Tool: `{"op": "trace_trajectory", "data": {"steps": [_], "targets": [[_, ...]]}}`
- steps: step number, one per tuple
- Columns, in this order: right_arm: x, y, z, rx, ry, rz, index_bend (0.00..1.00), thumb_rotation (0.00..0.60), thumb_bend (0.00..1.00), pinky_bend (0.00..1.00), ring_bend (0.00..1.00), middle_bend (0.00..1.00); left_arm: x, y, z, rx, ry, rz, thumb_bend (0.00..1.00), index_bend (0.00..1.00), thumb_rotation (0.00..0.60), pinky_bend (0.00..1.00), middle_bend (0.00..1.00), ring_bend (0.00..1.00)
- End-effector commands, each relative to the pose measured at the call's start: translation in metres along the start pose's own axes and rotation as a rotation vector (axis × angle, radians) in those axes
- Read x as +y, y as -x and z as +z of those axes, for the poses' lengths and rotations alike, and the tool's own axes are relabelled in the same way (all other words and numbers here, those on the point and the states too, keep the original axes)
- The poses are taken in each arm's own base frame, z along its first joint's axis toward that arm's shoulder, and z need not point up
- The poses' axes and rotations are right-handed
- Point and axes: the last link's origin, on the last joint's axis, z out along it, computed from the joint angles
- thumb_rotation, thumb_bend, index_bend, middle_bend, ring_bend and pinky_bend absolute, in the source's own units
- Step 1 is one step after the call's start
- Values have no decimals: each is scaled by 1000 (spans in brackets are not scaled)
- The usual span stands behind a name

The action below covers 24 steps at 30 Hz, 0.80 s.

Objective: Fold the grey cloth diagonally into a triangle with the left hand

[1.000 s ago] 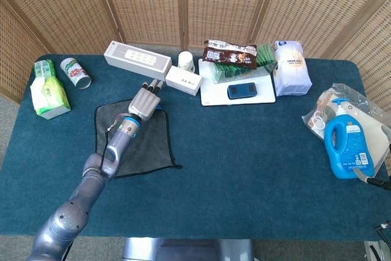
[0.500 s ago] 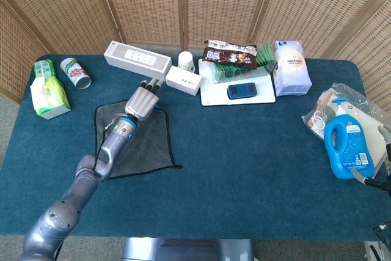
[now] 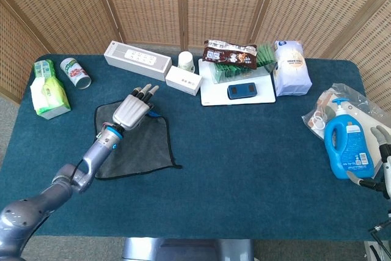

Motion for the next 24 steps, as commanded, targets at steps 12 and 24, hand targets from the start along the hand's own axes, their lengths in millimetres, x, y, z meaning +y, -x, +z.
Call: {"op": "trace_trajectory", "data": {"steps": [12, 24], "targets": [[-1, 1, -1, -3, -5, 2, 0, 600, 53, 0, 0, 0, -13, -19, -75, -48, -24, -100, 534, 688, 600, 216, 0, 5], [-2, 1, -2, -5, -10, 3, 0, 600, 53, 0, 0, 0, -7, 0, -119, -126, -24, -186, 534, 688, 600, 202, 0, 3]]}}
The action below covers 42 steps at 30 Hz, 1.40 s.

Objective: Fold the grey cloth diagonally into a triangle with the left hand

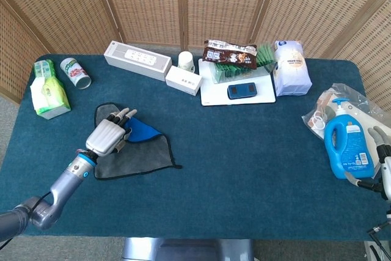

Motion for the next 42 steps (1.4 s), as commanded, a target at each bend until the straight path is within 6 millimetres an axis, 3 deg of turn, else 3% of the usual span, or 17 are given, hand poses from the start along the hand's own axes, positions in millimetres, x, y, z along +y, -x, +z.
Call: {"op": "trace_trajectory", "data": {"steps": [1, 18, 26, 42], "targets": [[0, 0, 0, 1, 0, 0, 0, 600, 54, 0, 0, 0, 0, 4, -11, -10, 0, -29, 534, 688, 600, 200, 0, 3], [0, 1, -1, -7, -4, 5, 0, 600, 54, 0, 0, 0, -4, 19, -50, -42, -11, -55, 534, 688, 600, 192, 0, 0], [-1, 1, -1, -11, -7, 6, 0, 600, 54, 0, 0, 0, -17, 28, -70, -69, -44, -72, 534, 688, 600, 187, 0, 0], [-1, 2, -1, -15, -10, 7, 0, 600, 54, 0, 0, 0, -22, 41, -98, -147, -43, -84, 534, 688, 600, 180, 0, 0]]}}
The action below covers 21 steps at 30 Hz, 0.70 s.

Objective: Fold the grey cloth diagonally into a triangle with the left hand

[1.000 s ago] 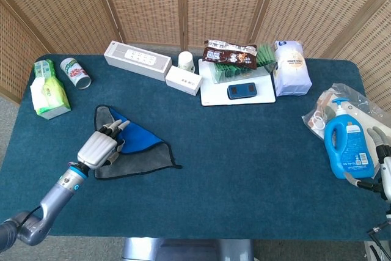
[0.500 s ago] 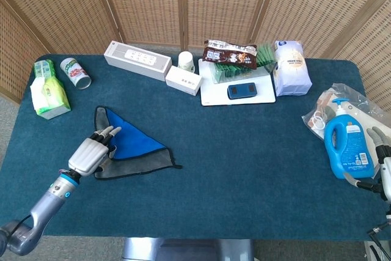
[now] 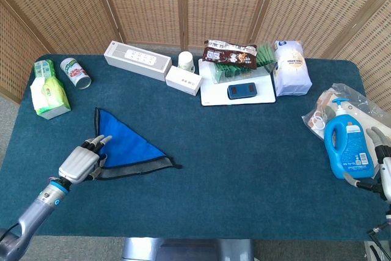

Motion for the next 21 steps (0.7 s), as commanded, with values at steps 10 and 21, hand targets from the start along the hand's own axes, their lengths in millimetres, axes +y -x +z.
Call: {"op": "trace_trajectory", "data": {"steps": [10, 21], "targets": [[0, 0, 0, 0, 1, -2, 0, 600, 54, 0, 0, 0, -1, 4, -15, -16, 17, 11, 535, 688, 600, 180, 0, 0], [-1, 2, 0, -4, 2, -7, 0, 600, 54, 0, 0, 0, -8, 11, -27, -49, 15, 73, 535, 688, 600, 179, 0, 0]]}}
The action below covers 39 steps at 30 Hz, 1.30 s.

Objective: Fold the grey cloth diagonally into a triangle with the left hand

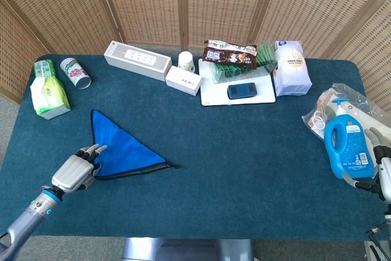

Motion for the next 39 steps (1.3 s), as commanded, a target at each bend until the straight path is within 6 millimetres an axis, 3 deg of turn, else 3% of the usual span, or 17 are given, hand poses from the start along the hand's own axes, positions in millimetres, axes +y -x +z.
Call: {"op": "trace_trajectory", "data": {"steps": [1, 14, 17, 18, 22, 25, 35, 39], "targets": [[0, 0, 0, 1, 0, -1, 0, 600, 53, 0, 0, 0, -2, 2, -1, -4, -4, 15, 535, 688, 600, 179, 0, 0], [0, 0, 0, 2, 0, -5, 0, 600, 54, 0, 0, 0, 3, 4, 4, -6, 18, 47, 537, 678, 600, 176, 0, 0], [0, 0, 0, 2, 0, -6, 0, 600, 53, 0, 0, 0, 4, 4, 3, -15, 28, 52, 540, 505, 600, 165, 0, 0], [0, 0, 0, 3, 0, -6, 0, 600, 53, 0, 0, 0, 3, 3, 2, -20, 30, 51, 541, 391, 600, 157, 0, 0], [0, 0, 0, 3, -2, -6, 0, 600, 54, 0, 0, 0, 0, 1, -1, -35, 39, 37, 540, 100, 600, 114, 0, 0], [-1, 1, 0, -1, -3, -9, 0, 600, 54, 0, 0, 0, -2, -2, -3, -36, 42, 38, 537, 11, 600, 96, 0, 0], [-2, 1, -2, 0, -8, -10, 0, 600, 54, 0, 0, 0, -6, -17, -5, 63, 16, 15, 511, 0, 600, 98, 0, 0], [-4, 3, -3, -8, -20, -11, 0, 600, 53, 0, 0, 0, -16, -34, -10, 190, -74, -41, 505, 0, 600, 86, 0, 0]]}}
